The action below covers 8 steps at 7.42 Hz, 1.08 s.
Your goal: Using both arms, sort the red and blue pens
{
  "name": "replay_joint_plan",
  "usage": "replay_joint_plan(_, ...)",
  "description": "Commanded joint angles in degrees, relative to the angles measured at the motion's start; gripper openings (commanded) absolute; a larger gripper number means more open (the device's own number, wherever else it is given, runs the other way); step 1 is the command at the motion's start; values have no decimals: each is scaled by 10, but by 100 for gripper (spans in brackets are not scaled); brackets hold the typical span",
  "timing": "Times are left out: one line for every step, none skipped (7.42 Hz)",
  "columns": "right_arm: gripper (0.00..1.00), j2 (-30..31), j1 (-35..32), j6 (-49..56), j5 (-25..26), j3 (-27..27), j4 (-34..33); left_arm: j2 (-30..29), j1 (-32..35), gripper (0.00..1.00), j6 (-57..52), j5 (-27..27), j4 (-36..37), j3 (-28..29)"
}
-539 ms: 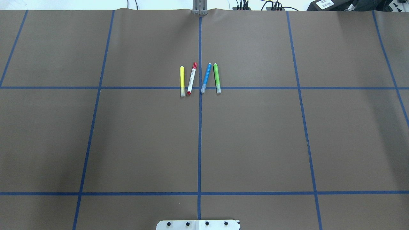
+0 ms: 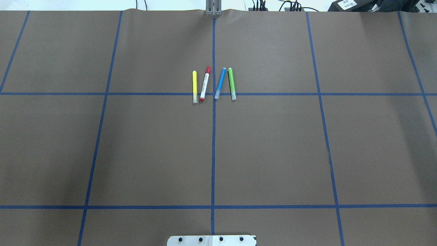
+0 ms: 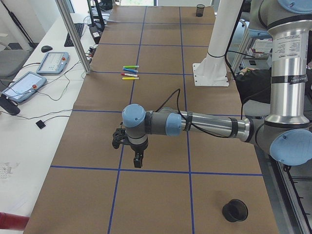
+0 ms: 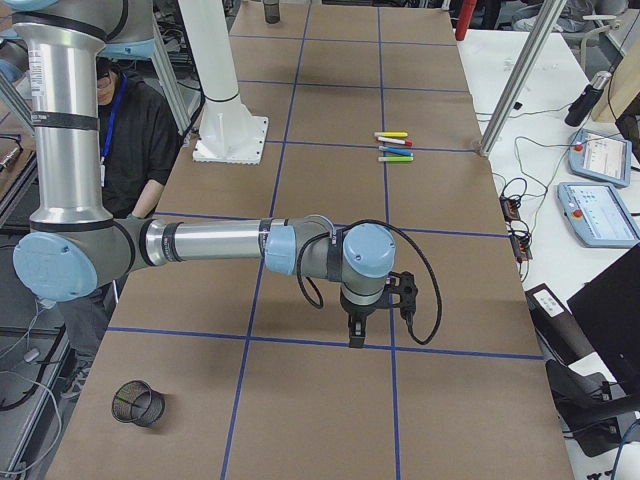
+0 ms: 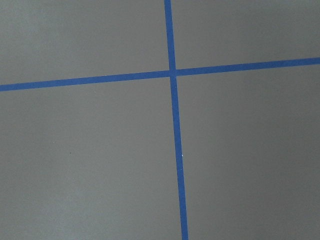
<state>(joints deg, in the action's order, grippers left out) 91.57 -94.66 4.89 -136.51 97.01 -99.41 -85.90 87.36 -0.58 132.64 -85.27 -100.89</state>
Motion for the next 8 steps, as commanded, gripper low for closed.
replay_joint_plan(100,5,1,-1,-1,1,0,2,-1,100,2,1,-1,14)
replay_joint_plan(100,5,1,-1,-2,3,1,-8,-1,100,2,-5,5,23)
replay_joint_plan(100,2,1,-1,-2,5,1,-9,-1,100,3,-6,5,20)
replay_joint_plan(100,-2,4,-2,-1,4,-1,-10,0,100,0,-6,3,20)
replay_joint_plan(100,-5,4,-14,-9,5,-2,-6,1,100,-4,-5,-16,13)
replay_joint_plan(100,-11,4,-18,-12,5,-3,-11,1,100,0,-5,-27,20)
replay_joint_plan(100,-12,18,-8,-5,5,1,-24,0,100,3,-6,-19,22)
replay_joint_plan(100,-12,18,-15,-5,2,23,-47,-1,100,4,-5,-4,25)
